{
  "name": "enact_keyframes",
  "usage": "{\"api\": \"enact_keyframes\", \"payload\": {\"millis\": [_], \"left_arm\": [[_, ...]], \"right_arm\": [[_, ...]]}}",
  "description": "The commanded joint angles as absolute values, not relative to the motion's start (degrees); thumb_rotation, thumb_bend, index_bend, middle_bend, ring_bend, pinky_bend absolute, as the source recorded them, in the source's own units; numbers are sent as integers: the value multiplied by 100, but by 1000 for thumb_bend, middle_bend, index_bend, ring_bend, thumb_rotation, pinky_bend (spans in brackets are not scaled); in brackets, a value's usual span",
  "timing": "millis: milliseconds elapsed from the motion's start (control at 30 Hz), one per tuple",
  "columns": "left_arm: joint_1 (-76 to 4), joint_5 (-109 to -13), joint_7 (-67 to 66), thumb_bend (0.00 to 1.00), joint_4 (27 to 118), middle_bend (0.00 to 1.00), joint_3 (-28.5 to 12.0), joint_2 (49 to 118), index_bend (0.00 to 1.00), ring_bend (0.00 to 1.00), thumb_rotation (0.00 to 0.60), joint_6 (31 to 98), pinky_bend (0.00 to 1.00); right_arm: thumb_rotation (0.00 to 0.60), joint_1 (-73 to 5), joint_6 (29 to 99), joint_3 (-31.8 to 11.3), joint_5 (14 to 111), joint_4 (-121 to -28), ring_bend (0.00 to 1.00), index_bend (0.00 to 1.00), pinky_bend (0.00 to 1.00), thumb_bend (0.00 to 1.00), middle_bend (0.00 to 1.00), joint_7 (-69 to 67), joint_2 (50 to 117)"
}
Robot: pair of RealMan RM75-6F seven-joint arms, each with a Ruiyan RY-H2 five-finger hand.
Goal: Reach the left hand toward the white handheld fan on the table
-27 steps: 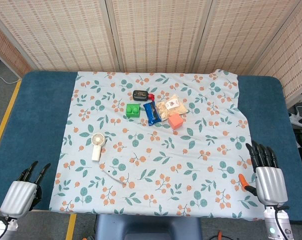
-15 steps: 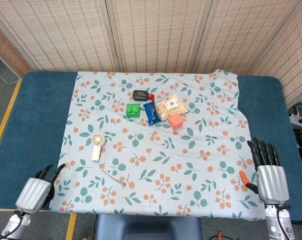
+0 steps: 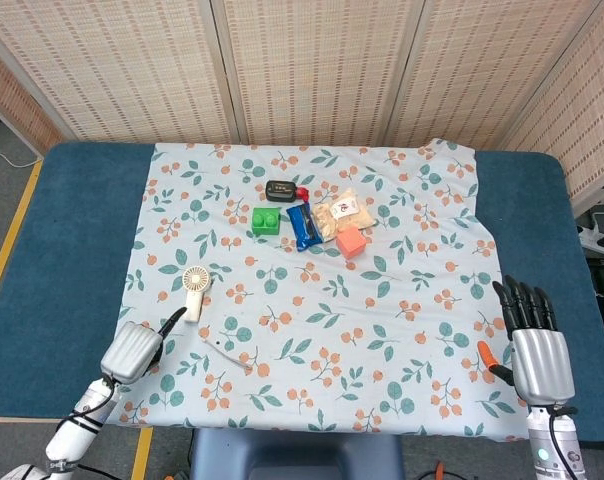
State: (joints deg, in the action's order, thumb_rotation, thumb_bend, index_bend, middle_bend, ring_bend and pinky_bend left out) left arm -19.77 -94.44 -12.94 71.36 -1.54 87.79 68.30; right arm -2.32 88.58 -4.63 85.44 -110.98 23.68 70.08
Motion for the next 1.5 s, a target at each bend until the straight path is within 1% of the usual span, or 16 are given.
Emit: {"api": "enact_keyframes", "payload": {"millis": [33,267,667,1067,1500], "left_arm": [[-2077,-9382,-1248,974,7021,997,-213,8878,78,833,600,6798,1000],[-2310,-9175,-1268,974,6769,1000,-254,9038,79,840,600,6515,1000],[-2451,-8951,-1167,970,6422,1000,-185,9223,77,849,600,6362,1000],[-2609,-8778,-1183,969,6261,1000,-147,9242,40,854,600,6169,1000],[-2671,-8715,-1196,970,6214,1000,-94,9266,33,854,600,6211,1000]], "right_arm": [[600,-228,8867,-476,8508,-11115,0,0,0,185,0,2410,7013],[600,-238,8803,-458,8399,-11155,0,0,0,186,0,2481,7023],[600,-255,8766,-424,8323,-11198,0,0,0,185,0,2695,7077],[600,-265,8727,-435,8170,-11196,0,0,0,185,0,2719,7075],[600,-243,8784,-427,8093,-11251,0,0,0,186,0,2866,7071]]}}
